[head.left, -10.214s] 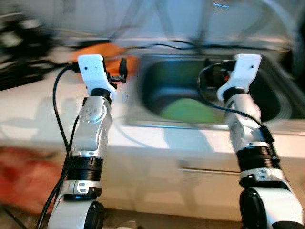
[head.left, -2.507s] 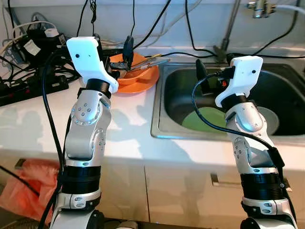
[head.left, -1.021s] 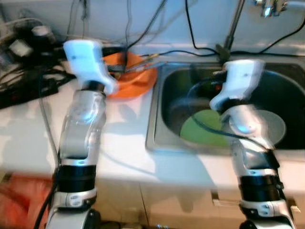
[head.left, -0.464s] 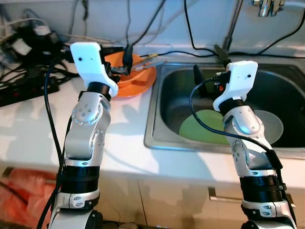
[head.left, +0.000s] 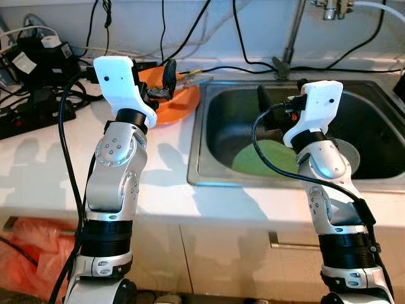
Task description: Kitchen organization
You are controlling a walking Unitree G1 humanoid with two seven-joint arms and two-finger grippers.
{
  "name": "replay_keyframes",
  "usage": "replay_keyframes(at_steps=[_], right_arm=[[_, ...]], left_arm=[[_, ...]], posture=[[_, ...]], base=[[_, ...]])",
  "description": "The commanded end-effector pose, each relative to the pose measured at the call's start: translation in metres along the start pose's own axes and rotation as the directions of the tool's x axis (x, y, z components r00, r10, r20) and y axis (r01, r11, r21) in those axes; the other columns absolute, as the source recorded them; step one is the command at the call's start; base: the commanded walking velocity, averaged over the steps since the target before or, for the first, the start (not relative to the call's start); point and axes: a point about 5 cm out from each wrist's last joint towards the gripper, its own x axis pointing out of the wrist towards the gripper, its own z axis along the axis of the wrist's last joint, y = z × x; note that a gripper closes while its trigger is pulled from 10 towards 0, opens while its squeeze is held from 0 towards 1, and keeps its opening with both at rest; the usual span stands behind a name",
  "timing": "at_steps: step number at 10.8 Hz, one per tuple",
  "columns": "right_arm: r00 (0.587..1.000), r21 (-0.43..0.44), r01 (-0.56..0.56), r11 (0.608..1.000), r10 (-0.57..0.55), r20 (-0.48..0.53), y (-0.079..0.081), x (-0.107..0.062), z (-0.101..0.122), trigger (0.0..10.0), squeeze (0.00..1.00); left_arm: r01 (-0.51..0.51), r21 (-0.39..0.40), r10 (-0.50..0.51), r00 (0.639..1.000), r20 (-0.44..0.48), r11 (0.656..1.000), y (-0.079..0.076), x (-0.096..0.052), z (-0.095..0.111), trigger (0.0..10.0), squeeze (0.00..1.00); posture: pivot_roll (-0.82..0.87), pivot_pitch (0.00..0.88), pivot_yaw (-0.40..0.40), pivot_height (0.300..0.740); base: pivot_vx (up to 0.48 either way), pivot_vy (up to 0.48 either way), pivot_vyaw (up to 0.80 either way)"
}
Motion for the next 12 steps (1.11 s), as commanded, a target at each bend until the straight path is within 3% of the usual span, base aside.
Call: replay_keyframes(at_steps=[1, 4, 9, 12], right_arm=[[1.0, -0.011, -0.008, 1.0, 0.008, 0.005, 0.001, 0.002, 0.003, 10.0, 0.0], [1.0, -0.01, -0.011, 1.0, 0.011, 0.003, 0.002, 0.001, 0.002, 10.0, 0.0], [0.998, 0.021, -0.031, 0.999, 0.032, -0.058, 0.008, -0.017, -0.012, 10.0, 0.0], [0.996, 0.023, -0.026, 0.999, 0.028, -0.087, 0.007, -0.017, -0.017, 10.0, 0.0]], left_arm=[[-0.011, 0.01, 0.011, 1.0, 0.004, 1.0, 0.002, 0.001, 0.002, 10.0, 0.0], [-0.014, 0.009, 0.014, 1.0, -0.008, 1.0, 0.003, -0.001, 0.0, 10.0, 0.0], [-0.032, 0.005, 0.032, 0.997, -0.067, 0.999, 0.002, -0.027, -0.017, 10.0, 0.0], [-0.04, 0.017, 0.041, 0.993, -0.107, 0.999, 0.006, -0.031, -0.026, 10.0, 0.0]], posture=[[0.13, 0.04, 0.065, 0.74], [0.14, 0.045, 0.064, 0.74], [0.17, 0.095, 0.038, 0.74], [0.18, 0.095, 0.025, 0.74]], base=[[0.0, 0.0, 0.0], [0.0, 0.0, 0.0], [0.0, 0.0, 0.0], [0.0, 0.0, 0.0]])
